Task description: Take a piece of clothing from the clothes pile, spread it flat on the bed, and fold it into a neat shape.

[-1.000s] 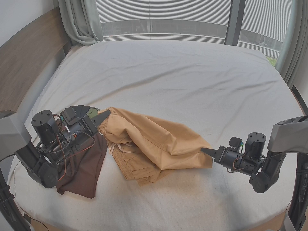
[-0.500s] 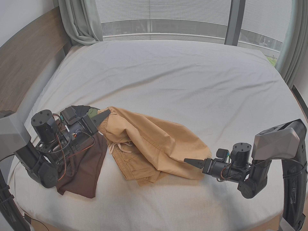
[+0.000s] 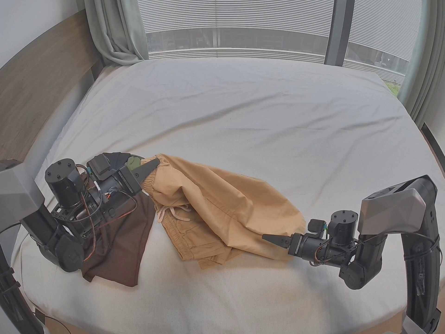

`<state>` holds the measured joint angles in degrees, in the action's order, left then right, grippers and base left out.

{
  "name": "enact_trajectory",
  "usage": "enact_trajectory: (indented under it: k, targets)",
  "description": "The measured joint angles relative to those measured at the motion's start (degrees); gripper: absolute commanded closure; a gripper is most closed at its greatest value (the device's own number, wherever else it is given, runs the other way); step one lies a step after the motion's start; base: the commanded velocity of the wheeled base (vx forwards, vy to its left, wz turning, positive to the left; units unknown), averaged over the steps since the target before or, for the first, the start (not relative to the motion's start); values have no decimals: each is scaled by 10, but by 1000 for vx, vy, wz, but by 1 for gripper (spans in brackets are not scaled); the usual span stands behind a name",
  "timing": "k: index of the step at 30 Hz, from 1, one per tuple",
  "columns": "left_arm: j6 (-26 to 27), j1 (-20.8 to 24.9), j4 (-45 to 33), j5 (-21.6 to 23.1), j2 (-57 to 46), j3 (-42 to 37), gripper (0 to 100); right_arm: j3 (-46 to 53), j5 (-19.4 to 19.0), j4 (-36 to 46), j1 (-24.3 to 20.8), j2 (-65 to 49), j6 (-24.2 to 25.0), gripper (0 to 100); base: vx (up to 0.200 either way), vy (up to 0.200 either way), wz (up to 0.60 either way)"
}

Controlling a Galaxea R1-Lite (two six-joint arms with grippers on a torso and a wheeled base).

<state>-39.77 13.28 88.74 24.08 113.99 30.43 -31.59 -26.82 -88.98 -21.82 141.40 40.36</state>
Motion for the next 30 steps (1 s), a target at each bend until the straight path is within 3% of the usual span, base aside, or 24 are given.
enact_trajectory:
  k: [17,30]
  targets:
    - [0,0,0,1,0,2,100,11,2,0,0,-9,-20,100,0,0,0]
    - [6,2,0,7,-27,-4,100,57,6,4,4,-156,-29,100,0,0,0]
